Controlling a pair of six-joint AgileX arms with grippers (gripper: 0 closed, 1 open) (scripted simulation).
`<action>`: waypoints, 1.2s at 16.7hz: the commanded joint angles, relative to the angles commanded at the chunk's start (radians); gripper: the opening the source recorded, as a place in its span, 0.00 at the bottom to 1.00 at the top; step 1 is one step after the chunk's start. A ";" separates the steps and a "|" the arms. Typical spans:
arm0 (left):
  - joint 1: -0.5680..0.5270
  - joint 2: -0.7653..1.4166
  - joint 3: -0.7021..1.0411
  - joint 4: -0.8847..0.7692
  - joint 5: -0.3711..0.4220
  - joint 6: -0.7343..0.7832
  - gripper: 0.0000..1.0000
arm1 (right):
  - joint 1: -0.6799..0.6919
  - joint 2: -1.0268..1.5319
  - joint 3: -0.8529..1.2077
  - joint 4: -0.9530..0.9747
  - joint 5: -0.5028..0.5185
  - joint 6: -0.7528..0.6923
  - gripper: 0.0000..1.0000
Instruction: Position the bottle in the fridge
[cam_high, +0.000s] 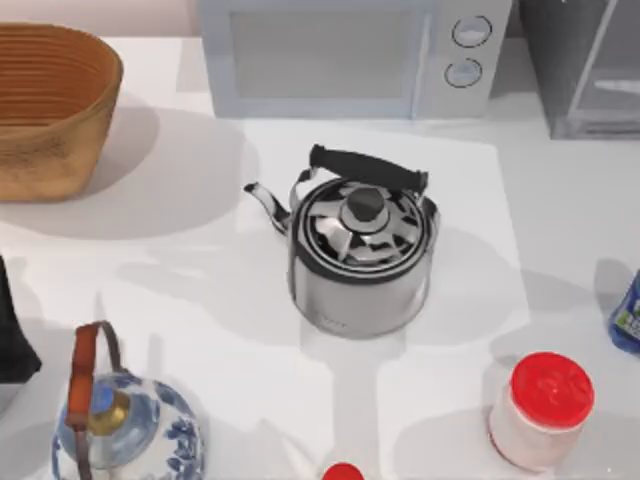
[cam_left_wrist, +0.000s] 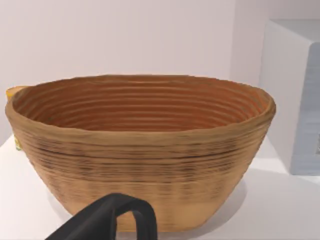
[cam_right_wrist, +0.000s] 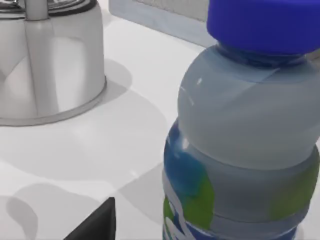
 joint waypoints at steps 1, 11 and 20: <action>0.000 0.000 0.000 0.000 0.000 0.000 1.00 | -0.020 0.050 0.001 0.023 -0.036 -0.014 1.00; 0.000 0.000 0.000 0.000 0.000 0.000 1.00 | -0.058 0.142 0.002 0.058 -0.102 -0.039 1.00; 0.000 0.000 0.000 0.000 0.000 0.000 1.00 | 0.069 0.192 0.044 0.313 0.014 0.217 1.00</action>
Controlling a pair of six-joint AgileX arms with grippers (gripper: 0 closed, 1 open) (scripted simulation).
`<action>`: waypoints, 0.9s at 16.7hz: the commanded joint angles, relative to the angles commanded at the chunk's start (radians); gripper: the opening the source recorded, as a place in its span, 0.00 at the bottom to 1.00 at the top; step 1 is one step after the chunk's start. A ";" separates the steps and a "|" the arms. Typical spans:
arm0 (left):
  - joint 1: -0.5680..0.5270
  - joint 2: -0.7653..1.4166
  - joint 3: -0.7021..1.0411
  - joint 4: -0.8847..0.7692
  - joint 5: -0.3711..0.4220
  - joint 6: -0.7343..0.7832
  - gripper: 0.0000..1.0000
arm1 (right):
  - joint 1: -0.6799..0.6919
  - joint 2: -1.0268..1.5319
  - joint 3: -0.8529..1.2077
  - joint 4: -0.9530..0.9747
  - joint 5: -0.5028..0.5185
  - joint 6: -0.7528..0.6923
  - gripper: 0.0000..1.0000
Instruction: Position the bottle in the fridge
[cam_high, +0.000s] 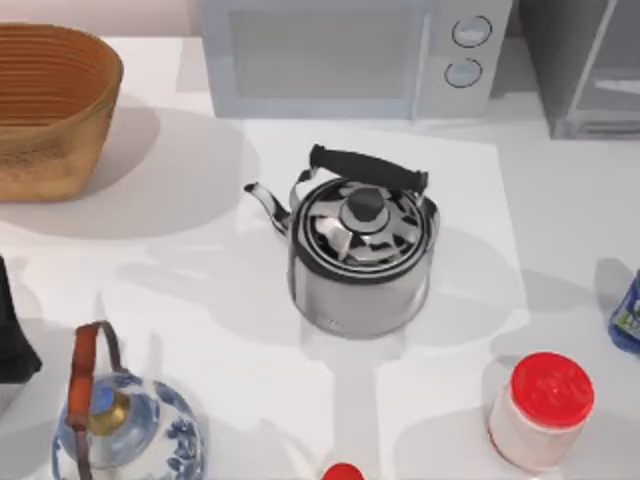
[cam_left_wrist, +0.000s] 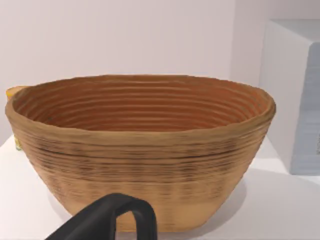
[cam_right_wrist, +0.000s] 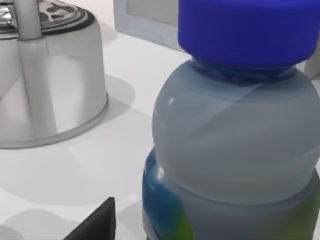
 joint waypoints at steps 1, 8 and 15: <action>0.000 0.000 0.000 0.000 0.000 0.000 1.00 | 0.023 0.022 0.005 0.043 0.022 0.027 1.00; 0.000 0.000 0.000 0.000 0.000 0.000 1.00 | 0.140 0.186 0.004 0.288 0.136 0.116 1.00; 0.000 0.000 0.000 0.000 0.000 0.000 1.00 | 0.146 0.200 0.001 0.306 0.143 0.118 0.85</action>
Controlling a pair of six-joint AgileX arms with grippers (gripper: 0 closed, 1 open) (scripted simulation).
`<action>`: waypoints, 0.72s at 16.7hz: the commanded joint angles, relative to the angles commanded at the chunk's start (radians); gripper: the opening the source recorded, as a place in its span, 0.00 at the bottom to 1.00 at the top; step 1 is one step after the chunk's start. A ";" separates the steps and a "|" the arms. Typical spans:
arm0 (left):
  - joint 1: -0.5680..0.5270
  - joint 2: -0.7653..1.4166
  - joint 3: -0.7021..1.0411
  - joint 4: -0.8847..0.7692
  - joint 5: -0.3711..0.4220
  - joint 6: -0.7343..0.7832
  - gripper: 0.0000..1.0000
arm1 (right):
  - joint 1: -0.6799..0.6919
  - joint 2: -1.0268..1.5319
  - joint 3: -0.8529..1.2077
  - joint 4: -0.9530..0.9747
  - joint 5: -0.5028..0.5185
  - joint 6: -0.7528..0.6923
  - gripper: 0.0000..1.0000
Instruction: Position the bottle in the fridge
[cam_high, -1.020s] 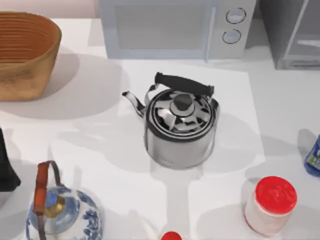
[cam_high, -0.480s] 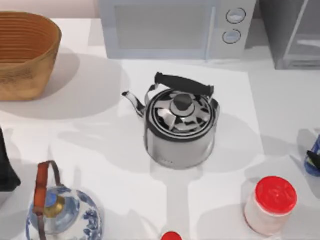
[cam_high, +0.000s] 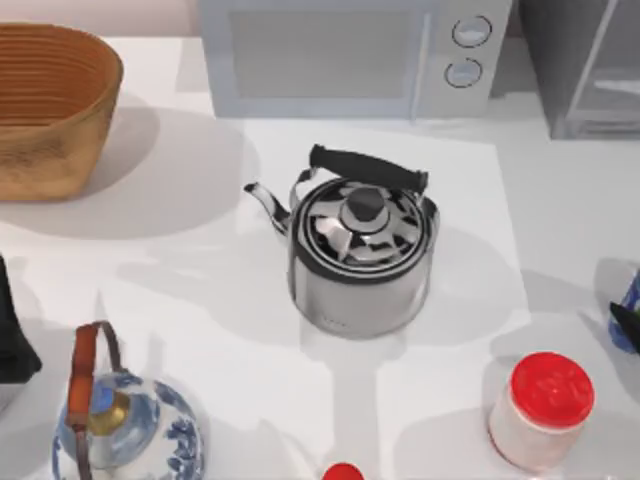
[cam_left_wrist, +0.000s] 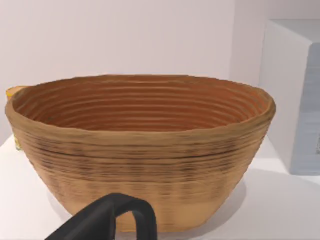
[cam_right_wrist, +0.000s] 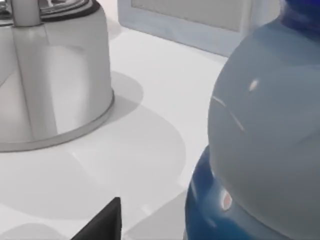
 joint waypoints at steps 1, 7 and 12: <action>0.000 0.000 0.000 0.000 0.000 0.000 1.00 | 0.000 0.000 0.000 0.000 0.000 0.000 0.78; 0.000 0.000 0.000 0.000 0.000 0.000 1.00 | 0.000 0.000 0.000 0.000 0.000 0.000 0.33; 0.000 0.000 0.000 0.000 0.000 0.000 1.00 | 0.000 0.000 0.000 0.000 0.000 0.000 0.01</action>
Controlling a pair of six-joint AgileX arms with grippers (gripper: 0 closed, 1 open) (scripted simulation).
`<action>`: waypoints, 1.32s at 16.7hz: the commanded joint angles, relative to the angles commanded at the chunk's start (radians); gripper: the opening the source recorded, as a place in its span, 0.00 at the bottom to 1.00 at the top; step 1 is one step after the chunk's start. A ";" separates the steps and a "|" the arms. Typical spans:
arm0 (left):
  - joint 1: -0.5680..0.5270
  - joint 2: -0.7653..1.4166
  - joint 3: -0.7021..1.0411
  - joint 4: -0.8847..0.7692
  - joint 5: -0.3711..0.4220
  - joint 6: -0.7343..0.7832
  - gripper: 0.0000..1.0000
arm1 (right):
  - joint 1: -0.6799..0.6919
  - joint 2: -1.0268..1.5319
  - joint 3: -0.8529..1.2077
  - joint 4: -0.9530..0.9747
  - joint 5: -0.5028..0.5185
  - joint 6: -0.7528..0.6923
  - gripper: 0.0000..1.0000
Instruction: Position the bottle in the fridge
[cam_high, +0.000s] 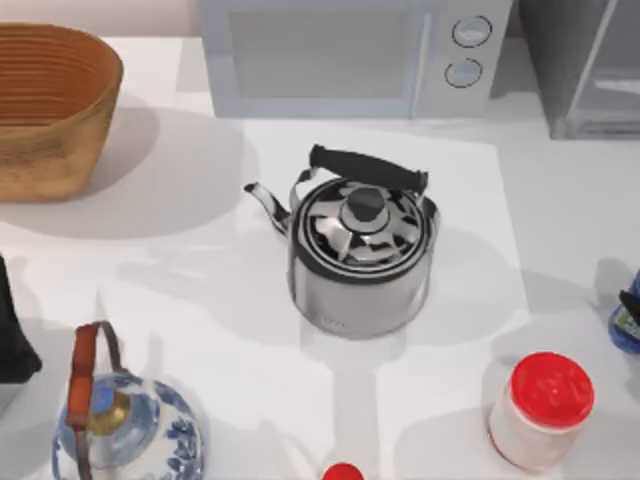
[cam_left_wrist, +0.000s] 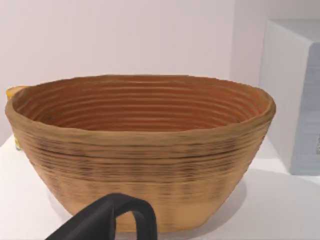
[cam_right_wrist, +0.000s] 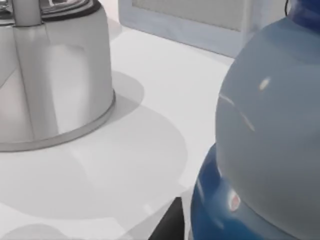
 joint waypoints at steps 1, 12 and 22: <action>0.000 0.000 0.000 0.000 0.000 0.000 1.00 | 0.000 0.000 0.000 0.000 0.000 0.000 0.01; 0.000 0.000 0.000 0.000 0.000 0.000 1.00 | -0.035 -0.043 0.030 -0.066 -0.006 -0.026 0.01; 0.000 0.000 0.000 0.000 0.000 0.000 1.00 | -0.301 -0.309 0.225 -0.837 -0.135 -0.347 0.01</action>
